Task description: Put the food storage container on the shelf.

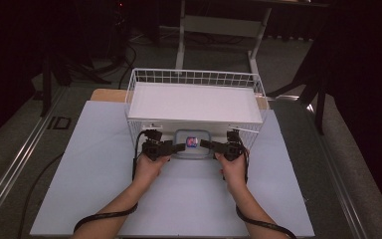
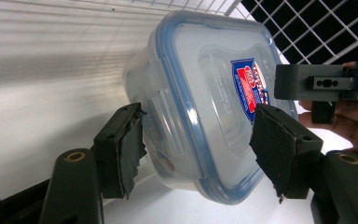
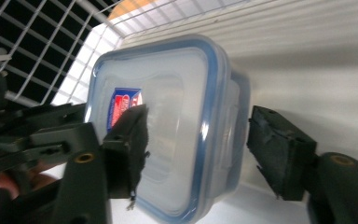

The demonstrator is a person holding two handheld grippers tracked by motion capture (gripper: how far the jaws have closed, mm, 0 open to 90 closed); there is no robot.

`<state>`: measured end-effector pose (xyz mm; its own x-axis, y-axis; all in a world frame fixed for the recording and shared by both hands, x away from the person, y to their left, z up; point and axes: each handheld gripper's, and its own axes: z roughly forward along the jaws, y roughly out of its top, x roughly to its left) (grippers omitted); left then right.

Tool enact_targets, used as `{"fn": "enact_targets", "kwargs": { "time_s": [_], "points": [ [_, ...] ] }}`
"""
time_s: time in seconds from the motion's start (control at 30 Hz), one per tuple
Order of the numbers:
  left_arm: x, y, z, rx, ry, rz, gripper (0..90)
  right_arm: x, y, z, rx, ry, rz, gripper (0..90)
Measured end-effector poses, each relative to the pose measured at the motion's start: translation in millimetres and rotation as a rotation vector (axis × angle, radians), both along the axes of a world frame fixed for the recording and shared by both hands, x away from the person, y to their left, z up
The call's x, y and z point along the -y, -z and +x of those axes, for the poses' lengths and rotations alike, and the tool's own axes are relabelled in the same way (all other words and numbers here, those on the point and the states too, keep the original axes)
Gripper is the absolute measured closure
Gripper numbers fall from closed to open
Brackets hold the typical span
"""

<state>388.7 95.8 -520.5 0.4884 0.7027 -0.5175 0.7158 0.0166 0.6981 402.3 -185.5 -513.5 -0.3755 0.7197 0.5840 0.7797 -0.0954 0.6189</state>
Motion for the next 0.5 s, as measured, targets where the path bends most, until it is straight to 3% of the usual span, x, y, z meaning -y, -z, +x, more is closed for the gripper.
{"fn": "enact_targets", "kwargs": {
  "time_s": [0.03, 0.27, 0.3, 0.33, 0.37, 0.5],
  "points": [
    [0.2, -2.2, 0.9, 0.020, -0.013, 0.031, 36.7, -0.5, 0.4, 0.6, 0.003, 0.010, -0.010, 35.9],
    [0.1, -1.7, 2.7, 0.009, -0.017, 0.024, 36.7, -7.3, 1.9, 1.1, 0.007, 0.008, -0.036, 32.3],
    [-1.7, -2.6, 0.1, 0.010, -0.022, 0.011, 36.8, -7.4, -1.7, -1.0, 0.039, 0.010, -0.066, 34.0],
    [-3.4, -4.5, -4.4, 0.032, -0.026, 0.003, 36.7, -6.8, -2.8, -2.2, 0.057, 0.014, -0.072, 34.0],
    [-3.9, -5.7, -6.4, 0.029, -0.026, -0.010, 36.8, -6.4, -4.0, -3.4, 0.070, 0.008, -0.078, 33.9],
    [-6.0, -10.3, -13.5, 0.038, -0.003, -0.009, 36.8, -5.4, -8.0, -8.7, 0.110, -0.003, -0.098, 33.9]
  ]
}}
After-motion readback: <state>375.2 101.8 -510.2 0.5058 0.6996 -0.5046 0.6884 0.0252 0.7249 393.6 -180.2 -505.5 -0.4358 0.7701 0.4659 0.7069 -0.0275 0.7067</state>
